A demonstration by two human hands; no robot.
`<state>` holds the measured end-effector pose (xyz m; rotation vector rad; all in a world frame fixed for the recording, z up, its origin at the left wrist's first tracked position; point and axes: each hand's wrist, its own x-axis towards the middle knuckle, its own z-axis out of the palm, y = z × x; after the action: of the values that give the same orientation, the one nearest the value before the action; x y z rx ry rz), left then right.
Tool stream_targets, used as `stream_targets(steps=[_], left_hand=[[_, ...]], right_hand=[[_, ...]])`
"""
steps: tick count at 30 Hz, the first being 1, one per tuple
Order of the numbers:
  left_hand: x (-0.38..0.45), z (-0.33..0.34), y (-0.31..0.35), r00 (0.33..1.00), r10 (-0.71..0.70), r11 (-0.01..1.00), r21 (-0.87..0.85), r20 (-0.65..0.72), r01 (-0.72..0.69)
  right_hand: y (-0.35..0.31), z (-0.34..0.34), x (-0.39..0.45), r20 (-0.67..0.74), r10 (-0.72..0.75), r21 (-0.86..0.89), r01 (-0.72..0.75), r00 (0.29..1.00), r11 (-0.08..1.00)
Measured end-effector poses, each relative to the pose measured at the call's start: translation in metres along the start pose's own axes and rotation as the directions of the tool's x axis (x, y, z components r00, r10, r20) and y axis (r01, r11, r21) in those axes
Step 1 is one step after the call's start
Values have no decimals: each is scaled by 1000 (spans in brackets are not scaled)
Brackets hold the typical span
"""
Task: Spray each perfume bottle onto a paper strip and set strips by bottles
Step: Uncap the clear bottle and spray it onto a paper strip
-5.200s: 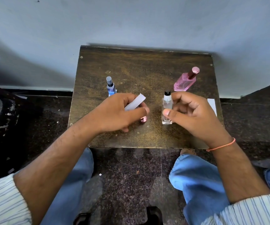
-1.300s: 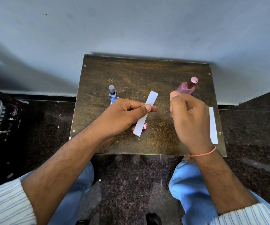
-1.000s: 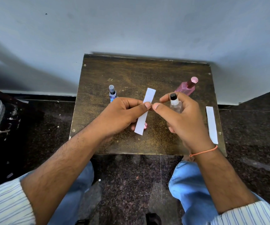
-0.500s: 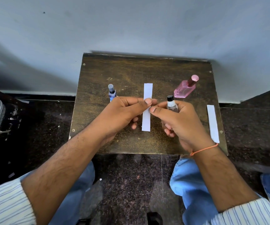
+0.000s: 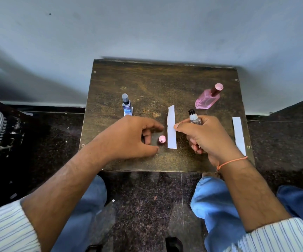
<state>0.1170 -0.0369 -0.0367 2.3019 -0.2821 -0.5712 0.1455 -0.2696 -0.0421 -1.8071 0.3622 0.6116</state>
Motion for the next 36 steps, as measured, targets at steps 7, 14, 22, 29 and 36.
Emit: stream_targets(steps=[7, 14, 22, 29, 36], left_hand=[[4, 9, 2, 997, 24, 999, 45, -70, -21], [1, 0, -4, 987, 24, 999, 50, -156, -16], [0, 1, -4, 981, 52, 999, 26, -186, -48], [-1, 0, -6, 977, 29, 1000, 4, -209, -28], [0, 1, -5, 977, 24, 1000, 8, -214, -23]], right_hand=[[5, 4, 4, 6, 29, -36, -29, 1000, 999], [6, 12, 10, -23, 21, -145, -24, 1000, 989], [7, 20, 14, -84, -5, -227, -15, 996, 974], [5, 23, 12, -109, -12, -273, -18, 994, 962], [4, 21, 9, -83, -30, -289, 5, 996, 957]])
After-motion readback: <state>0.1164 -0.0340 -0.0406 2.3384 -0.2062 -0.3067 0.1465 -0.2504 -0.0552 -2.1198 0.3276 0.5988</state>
